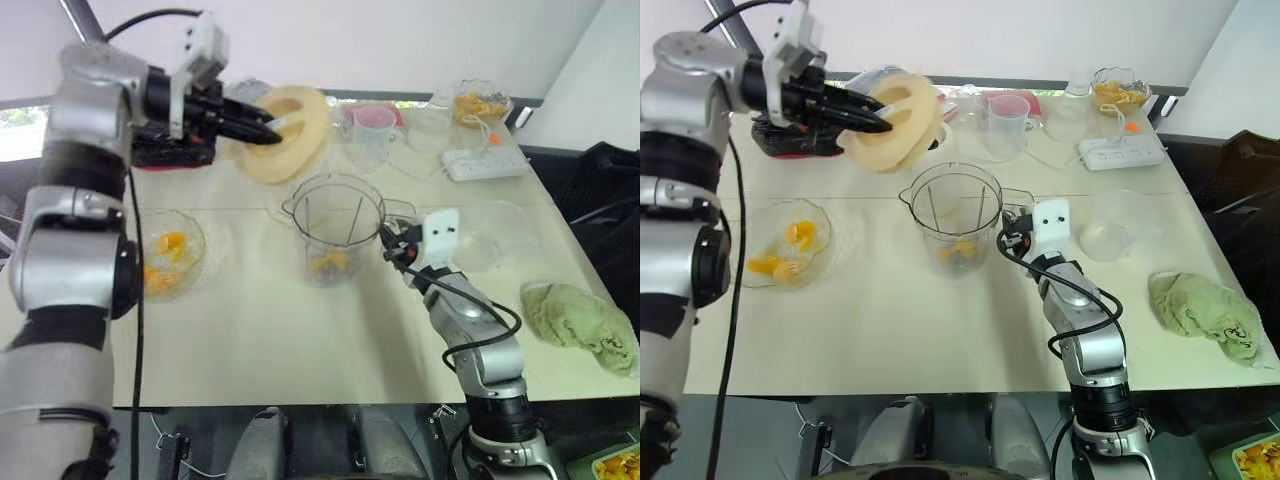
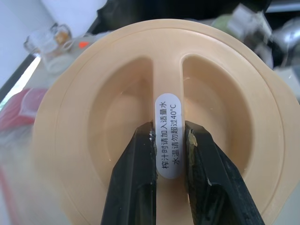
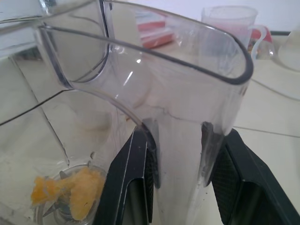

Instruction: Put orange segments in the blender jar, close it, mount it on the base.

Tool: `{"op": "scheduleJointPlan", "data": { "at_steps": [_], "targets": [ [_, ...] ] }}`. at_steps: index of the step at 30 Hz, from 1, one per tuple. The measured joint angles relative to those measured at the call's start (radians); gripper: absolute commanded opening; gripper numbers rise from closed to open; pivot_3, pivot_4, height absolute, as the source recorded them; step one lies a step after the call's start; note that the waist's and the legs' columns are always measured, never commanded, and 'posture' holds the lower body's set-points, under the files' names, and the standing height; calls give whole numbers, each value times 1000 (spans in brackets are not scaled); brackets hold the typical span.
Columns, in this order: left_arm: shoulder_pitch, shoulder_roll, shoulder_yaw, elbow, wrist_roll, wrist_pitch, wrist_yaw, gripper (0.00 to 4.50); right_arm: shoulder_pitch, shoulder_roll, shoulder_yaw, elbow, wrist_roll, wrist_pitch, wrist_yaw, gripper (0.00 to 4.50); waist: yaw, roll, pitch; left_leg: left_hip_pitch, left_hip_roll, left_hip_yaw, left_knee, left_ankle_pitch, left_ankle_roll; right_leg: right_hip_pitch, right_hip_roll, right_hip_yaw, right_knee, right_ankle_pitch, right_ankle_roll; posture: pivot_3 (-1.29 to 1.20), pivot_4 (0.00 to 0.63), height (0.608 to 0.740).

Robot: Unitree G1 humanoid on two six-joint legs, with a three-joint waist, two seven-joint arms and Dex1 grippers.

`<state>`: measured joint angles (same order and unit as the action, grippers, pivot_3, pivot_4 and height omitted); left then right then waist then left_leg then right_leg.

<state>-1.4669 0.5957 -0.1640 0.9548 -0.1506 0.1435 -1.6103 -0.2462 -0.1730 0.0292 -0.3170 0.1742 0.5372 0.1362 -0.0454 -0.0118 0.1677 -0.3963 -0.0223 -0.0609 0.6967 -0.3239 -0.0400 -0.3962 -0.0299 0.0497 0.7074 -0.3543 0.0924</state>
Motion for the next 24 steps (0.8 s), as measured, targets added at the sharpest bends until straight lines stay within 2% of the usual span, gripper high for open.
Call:
{"op": "scheduleJointPlan", "data": {
  "at_steps": [4,10,24],
  "targets": [
    [-36,-77,-87,59,-6,-47,0,258,-2,1,7,2,-16,-10,1,1190,-3,0,0,-1,0,0,0,0,0,-2,0,1,1,0,0,0,150,740],
    [-36,-156,-183,147,-4,-114,0,258,-2,7,7,1,-26,-22,-8,1190,-17,0,0,-11,0,0,3,2,-3,-16,0,2,10,0,0,0,150,740],
    [-53,-168,-346,132,-79,-213,0,258,9,10,14,-12,-43,-23,-13,1190,-17,0,0,-11,-1,-1,3,2,-3,-15,-1,2,10,0,0,0,150,740]
  ]
}}
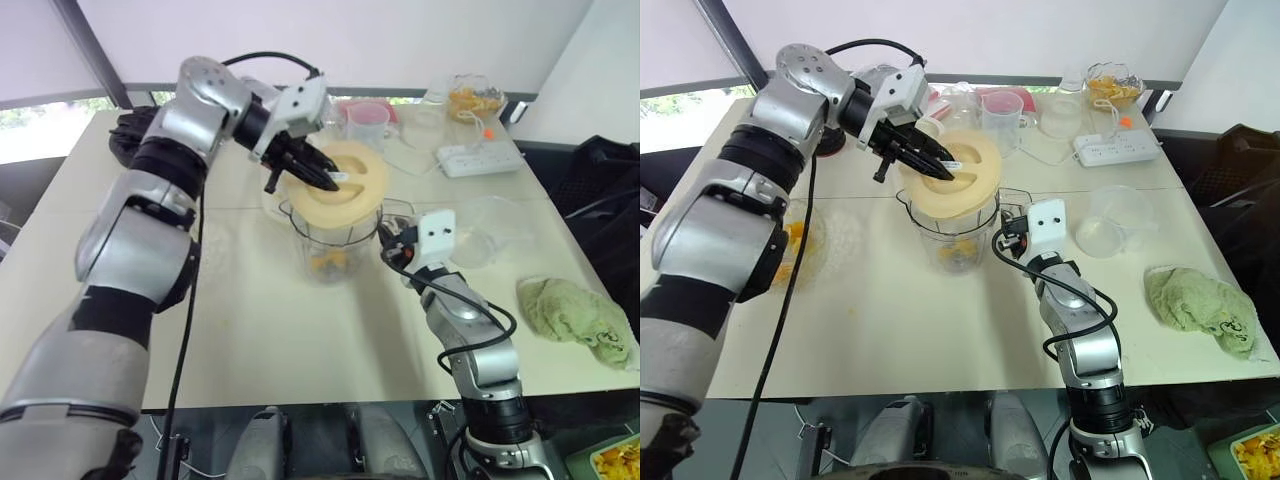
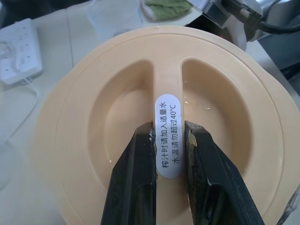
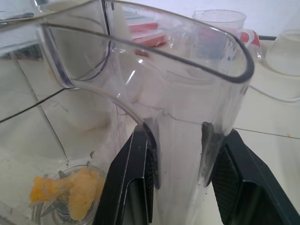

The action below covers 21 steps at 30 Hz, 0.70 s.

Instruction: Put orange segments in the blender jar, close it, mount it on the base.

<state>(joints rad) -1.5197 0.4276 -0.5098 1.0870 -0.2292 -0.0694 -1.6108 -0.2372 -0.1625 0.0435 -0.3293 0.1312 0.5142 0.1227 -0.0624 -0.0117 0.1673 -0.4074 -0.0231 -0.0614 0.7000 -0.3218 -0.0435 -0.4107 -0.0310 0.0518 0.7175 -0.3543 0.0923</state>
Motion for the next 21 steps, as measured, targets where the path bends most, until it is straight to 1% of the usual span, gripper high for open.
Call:
{"op": "scheduleJointPlan", "data": {
  "at_steps": [8,16,21],
  "targets": [
    [3,16,-108,-75,-92,25,0,258,0,0,0,1,0,-1,5,1190,-7,0,0,0,0,0,0,0,0,-1,0,0,0,0,0,0,150,740],
    [26,94,-211,-154,-162,36,2,258,1,-2,-1,3,-1,-9,10,1190,-6,0,0,0,0,0,0,0,0,-1,0,1,0,0,0,0,150,740],
    [39,124,-253,-200,-197,44,8,258,1,-2,7,4,-4,-21,18,1190,-8,0,0,0,0,0,0,0,0,-1,0,1,0,0,0,0,150,740]
  ]
}}
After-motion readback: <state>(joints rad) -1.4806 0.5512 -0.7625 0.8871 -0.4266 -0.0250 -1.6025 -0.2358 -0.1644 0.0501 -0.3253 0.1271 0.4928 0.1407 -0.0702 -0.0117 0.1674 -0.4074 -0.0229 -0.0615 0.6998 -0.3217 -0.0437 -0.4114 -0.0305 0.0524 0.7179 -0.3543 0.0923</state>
